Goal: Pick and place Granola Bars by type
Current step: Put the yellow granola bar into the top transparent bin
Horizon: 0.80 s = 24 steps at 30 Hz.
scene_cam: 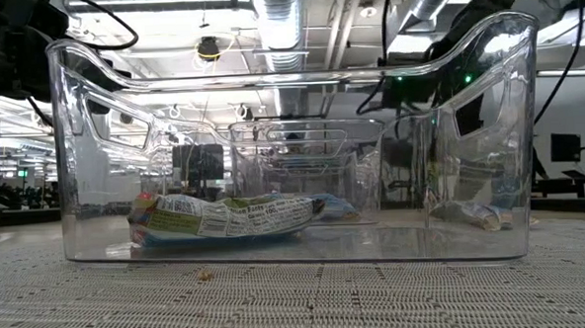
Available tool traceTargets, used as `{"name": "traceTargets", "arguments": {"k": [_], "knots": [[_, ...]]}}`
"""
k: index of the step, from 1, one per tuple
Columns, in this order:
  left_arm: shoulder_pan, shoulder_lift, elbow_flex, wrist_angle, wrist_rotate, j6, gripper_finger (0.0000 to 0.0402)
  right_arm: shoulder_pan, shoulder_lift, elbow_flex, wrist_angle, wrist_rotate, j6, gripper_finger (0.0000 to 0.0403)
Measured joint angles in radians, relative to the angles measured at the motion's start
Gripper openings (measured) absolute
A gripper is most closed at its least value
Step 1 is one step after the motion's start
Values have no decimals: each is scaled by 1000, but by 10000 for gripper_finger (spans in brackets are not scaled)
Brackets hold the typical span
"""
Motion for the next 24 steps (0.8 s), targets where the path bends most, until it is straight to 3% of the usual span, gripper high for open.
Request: {"name": "traceTargets", "arguments": {"k": [10,24], "knots": [[0,0,0,0,1,4,158,0,37,22,41,10,-48,233],[0,0,0,0,1,0,158,8,37,22,21,4,-76,72]]}}
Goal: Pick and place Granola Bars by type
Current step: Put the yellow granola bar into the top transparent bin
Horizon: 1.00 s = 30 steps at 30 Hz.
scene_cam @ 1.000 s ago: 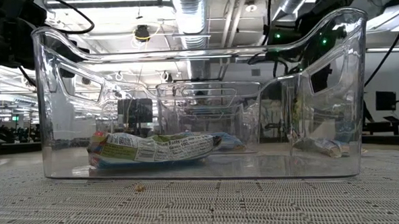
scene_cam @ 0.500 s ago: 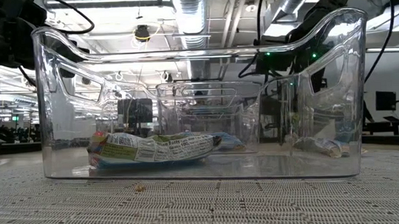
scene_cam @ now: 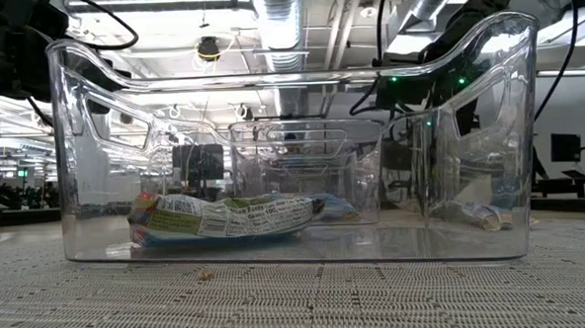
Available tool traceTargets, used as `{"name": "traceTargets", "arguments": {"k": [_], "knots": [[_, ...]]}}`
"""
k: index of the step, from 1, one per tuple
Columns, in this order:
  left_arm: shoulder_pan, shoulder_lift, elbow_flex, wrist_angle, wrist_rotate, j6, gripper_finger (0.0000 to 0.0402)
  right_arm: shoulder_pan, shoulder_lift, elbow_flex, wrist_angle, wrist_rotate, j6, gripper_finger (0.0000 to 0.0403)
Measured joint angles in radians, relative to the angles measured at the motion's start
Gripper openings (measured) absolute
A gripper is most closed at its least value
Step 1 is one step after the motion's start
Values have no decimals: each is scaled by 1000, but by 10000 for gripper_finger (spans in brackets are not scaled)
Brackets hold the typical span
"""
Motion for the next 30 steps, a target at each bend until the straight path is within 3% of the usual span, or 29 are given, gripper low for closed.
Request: {"name": "traceTargets", "arguments": {"k": [7,19,24,30], "knots": [[0,0,0,0,1,0,158,1,-38,-1,16,-22,-7,64],[0,0,0,0,1,7,158,0,-284,-1,38,65,-7,67],[0,0,0,0,1,3,158,0,-407,0,149,135,-17,67],[0,0,0,0,0,-1,158,0,-514,0,354,166,-159,67]]}}
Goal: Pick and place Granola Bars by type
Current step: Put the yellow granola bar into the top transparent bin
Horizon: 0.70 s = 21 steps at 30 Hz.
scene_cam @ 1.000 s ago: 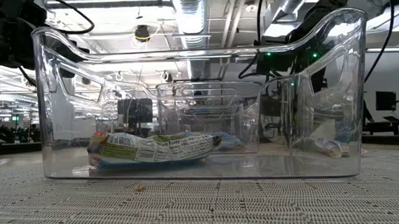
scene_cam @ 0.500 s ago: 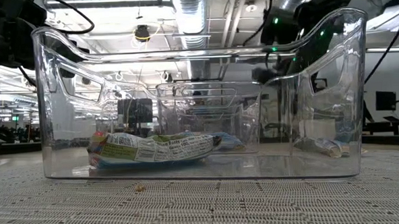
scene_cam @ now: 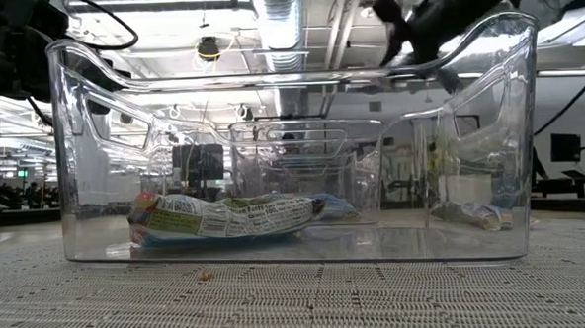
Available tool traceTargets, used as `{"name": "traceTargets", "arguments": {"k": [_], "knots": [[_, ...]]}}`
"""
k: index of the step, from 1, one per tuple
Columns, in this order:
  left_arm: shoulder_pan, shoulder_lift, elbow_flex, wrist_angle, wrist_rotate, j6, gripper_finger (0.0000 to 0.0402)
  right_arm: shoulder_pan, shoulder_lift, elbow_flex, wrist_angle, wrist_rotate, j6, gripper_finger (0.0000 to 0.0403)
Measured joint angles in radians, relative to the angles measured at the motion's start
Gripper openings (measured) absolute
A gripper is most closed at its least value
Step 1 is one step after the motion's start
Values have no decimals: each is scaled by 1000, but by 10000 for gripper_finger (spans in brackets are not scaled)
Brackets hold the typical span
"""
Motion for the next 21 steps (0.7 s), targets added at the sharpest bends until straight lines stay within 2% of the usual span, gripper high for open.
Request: {"name": "traceTargets", "arguments": {"k": [6,13,16,21], "knots": [[0,0,0,0,0,-2,158,0,-31,0,146,0,-116,67],[0,0,0,0,-1,3,158,-1,-21,2,160,-1,-132,67],[0,0,0,0,-1,5,158,-10,20,37,125,-10,-211,67],[0,0,0,0,0,5,158,-50,134,177,53,-94,-400,67]]}}
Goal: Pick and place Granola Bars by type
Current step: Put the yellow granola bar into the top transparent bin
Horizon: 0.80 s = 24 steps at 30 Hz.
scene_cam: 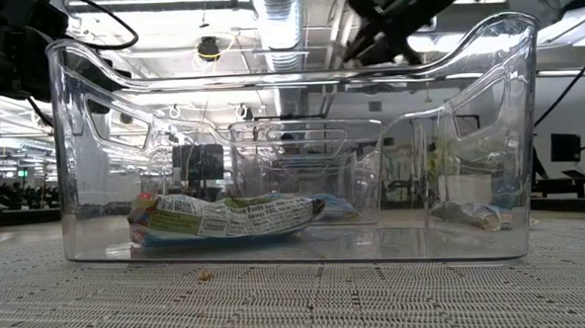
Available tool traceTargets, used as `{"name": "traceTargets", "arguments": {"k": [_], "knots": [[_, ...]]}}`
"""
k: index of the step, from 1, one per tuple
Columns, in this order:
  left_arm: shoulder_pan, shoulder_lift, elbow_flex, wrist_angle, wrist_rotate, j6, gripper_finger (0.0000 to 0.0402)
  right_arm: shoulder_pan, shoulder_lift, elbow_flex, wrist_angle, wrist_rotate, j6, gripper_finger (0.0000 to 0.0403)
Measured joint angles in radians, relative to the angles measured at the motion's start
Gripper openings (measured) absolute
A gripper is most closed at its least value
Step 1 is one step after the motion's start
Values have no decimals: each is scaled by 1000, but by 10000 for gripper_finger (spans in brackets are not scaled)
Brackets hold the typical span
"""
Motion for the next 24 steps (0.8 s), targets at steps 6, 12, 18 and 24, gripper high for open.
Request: {"name": "traceTargets", "arguments": {"k": [6,12,18,24], "knots": [[0,0,0,0,0,-4,158,-48,170,220,-144,-98,-275,67],[0,0,0,0,1,-4,158,-78,340,448,-350,-117,-536,67],[0,0,0,0,1,0,158,-108,510,636,-545,-117,-701,67],[0,0,0,0,1,1,158,-127,653,769,-688,-114,-797,67]]}}
